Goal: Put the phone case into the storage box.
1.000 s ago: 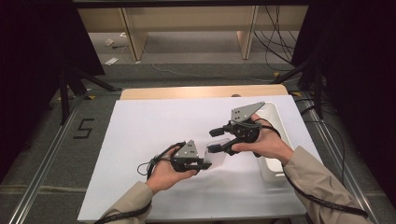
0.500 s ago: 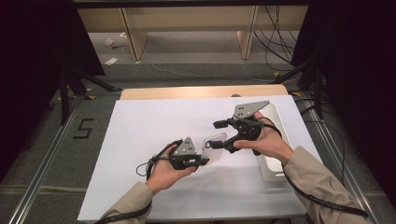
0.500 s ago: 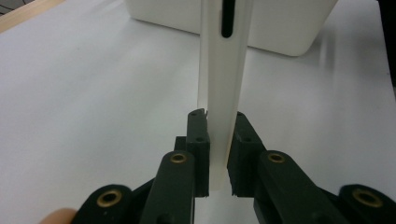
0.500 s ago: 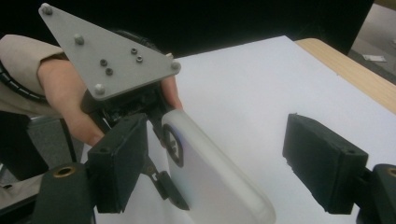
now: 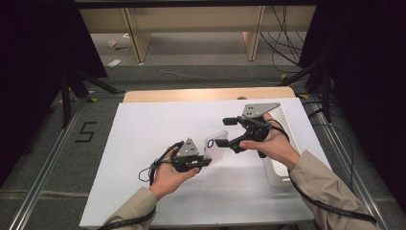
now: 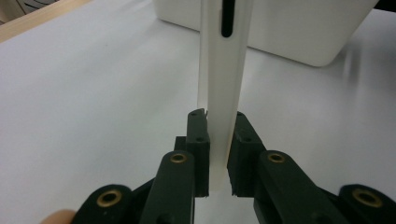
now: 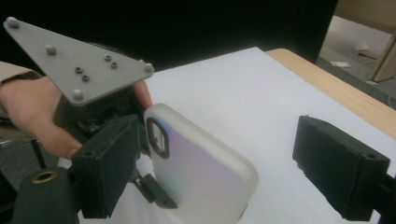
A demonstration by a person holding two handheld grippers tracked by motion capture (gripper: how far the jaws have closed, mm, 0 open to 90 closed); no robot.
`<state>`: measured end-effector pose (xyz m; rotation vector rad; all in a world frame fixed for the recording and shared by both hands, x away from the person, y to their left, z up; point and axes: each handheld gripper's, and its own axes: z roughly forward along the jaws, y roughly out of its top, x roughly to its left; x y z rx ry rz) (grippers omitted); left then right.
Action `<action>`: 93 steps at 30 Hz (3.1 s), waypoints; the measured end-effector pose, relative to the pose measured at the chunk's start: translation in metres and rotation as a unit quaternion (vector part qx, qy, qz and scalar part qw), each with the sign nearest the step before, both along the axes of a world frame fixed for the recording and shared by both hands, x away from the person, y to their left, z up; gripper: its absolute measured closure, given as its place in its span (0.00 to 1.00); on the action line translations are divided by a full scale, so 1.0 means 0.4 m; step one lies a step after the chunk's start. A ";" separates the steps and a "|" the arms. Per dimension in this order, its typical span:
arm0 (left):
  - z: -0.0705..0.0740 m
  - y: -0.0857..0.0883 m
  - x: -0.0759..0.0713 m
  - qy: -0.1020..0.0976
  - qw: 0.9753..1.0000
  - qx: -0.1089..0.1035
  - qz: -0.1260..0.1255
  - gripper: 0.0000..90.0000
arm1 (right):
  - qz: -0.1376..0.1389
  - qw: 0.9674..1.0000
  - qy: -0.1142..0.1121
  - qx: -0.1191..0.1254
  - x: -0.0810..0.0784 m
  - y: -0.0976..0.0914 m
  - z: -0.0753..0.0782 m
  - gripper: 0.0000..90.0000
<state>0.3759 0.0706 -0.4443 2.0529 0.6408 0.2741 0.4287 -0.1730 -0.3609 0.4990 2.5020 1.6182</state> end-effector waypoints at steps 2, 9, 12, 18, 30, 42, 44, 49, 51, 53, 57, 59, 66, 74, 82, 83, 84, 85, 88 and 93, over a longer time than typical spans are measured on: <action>0.000 0.002 0.001 0.002 1.000 -0.002 0.008 0.89 | -0.008 1.000 -0.003 0.001 0.001 -0.001 -0.002 0.16; 0.003 0.009 0.004 0.007 0.999 -0.006 0.032 0.89 | -0.035 0.999 -0.007 0.010 0.006 -0.002 -0.011 0.13; 0.005 0.010 0.004 0.009 0.999 -0.010 0.045 0.89 | -0.049 0.999 -0.007 0.015 0.006 0.000 -0.016 0.13; 0.010 0.013 0.003 0.017 0.997 -0.018 0.076 0.89 | -0.072 0.997 -0.016 0.025 0.001 0.007 -0.021 0.11; 0.014 0.014 0.005 0.038 0.992 -0.021 0.121 0.89 | -0.109 0.993 -0.024 0.045 -0.010 0.020 -0.033 0.12; 0.014 0.003 0.007 0.050 0.990 -0.021 0.131 0.89 | -0.121 0.991 -0.025 0.049 -0.023 0.041 -0.049 0.12; 0.014 0.000 0.007 0.051 0.990 -0.020 0.130 0.89 | -0.124 0.991 -0.025 0.050 -0.026 0.046 -0.052 0.12; 0.014 -0.009 0.008 0.050 0.990 -0.018 0.131 0.89 | -0.126 0.990 -0.028 0.052 -0.032 0.058 -0.057 0.12; 0.015 -0.010 0.010 0.050 0.990 -0.017 0.130 0.89 | -0.127 0.990 -0.027 0.053 -0.034 0.062 -0.058 0.12; 0.016 -0.012 0.010 0.051 0.990 -0.016 0.132 0.89 | -0.129 0.990 -0.028 0.056 -0.036 0.067 -0.059 0.12; 0.016 -0.017 0.012 0.051 0.990 -0.019 0.132 0.89 | -0.129 0.990 -0.031 0.058 -0.040 0.074 -0.059 0.11; 0.017 -0.019 0.011 0.050 0.990 -0.017 0.132 0.89 | -0.130 0.989 -0.031 0.057 -0.041 0.077 -0.060 0.11; 0.017 -0.024 0.011 0.051 0.990 -0.019 0.132 0.89 | -0.135 0.989 -0.032 0.055 -0.043 0.086 -0.067 0.11; 0.018 -0.028 0.010 0.051 0.990 -0.020 0.130 0.89 | -0.152 0.986 -0.033 0.053 -0.038 0.085 -0.075 0.10; 0.018 -0.033 0.009 0.051 0.990 -0.022 0.131 0.89 | -0.158 0.986 -0.031 0.054 -0.036 0.088 -0.081 0.07; 0.018 -0.033 0.009 0.050 0.990 -0.021 0.130 0.89 | -0.157 0.985 -0.032 0.055 -0.036 0.090 -0.082 0.07; 0.018 -0.034 0.008 0.050 0.990 -0.022 0.129 0.89 | -0.159 0.985 -0.032 0.057 -0.036 0.091 -0.083 0.07; 0.018 -0.034 0.008 0.051 0.990 -0.022 0.129 0.89 | -0.161 0.985 -0.033 0.057 -0.036 0.091 -0.084 0.07; 0.018 -0.036 0.007 0.051 0.990 -0.021 0.127 0.89 | -0.166 0.984 -0.032 0.060 -0.033 0.091 -0.085 0.06; 0.018 -0.038 0.006 0.050 0.991 -0.021 0.126 0.89 | -0.171 0.983 -0.029 0.064 -0.030 0.092 -0.089 0.07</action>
